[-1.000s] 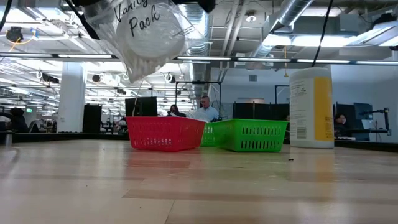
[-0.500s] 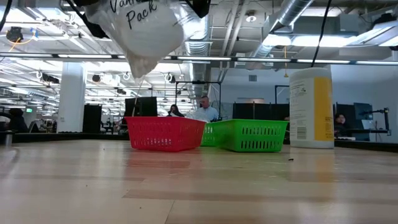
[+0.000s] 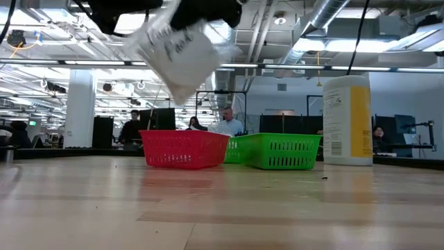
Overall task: Pick & Place Travel size toiletries
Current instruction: Put the white cotton pack into the top green bin
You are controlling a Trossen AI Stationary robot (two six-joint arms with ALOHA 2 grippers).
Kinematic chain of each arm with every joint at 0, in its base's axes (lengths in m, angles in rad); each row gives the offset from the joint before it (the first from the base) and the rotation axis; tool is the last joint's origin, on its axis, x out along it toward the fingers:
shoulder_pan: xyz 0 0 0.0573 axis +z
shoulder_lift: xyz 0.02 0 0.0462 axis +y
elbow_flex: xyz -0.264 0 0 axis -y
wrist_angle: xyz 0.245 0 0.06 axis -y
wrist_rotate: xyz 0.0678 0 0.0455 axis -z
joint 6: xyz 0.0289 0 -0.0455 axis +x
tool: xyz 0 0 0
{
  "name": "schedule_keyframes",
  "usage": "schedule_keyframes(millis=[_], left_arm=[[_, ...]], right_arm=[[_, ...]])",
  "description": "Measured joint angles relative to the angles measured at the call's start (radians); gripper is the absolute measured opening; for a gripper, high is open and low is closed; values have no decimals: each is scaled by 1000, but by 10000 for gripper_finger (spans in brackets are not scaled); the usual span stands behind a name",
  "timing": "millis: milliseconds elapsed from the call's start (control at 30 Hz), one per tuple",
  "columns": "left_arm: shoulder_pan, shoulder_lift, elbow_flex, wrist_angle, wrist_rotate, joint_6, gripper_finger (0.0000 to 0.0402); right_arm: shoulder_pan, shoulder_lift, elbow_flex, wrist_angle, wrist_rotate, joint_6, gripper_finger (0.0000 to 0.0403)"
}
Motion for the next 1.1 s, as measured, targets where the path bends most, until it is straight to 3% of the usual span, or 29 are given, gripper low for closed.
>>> schedule_keyframes(millis=[200,400,767,1100], left_arm=[[-11,-38,-50,-35,-3,-79,136],[-10,-52,-94,-34,-3,-153,139],[-10,-51,-94,-33,-2,-156,136],[1,-51,-94,-35,1,-154,131]], right_arm=[[-67,-12,0,-114,94,19,1],[-181,-21,0,-132,104,11,0],[-398,-20,0,-129,106,-12,0],[-531,-26,-10,-147,195,27,0]])
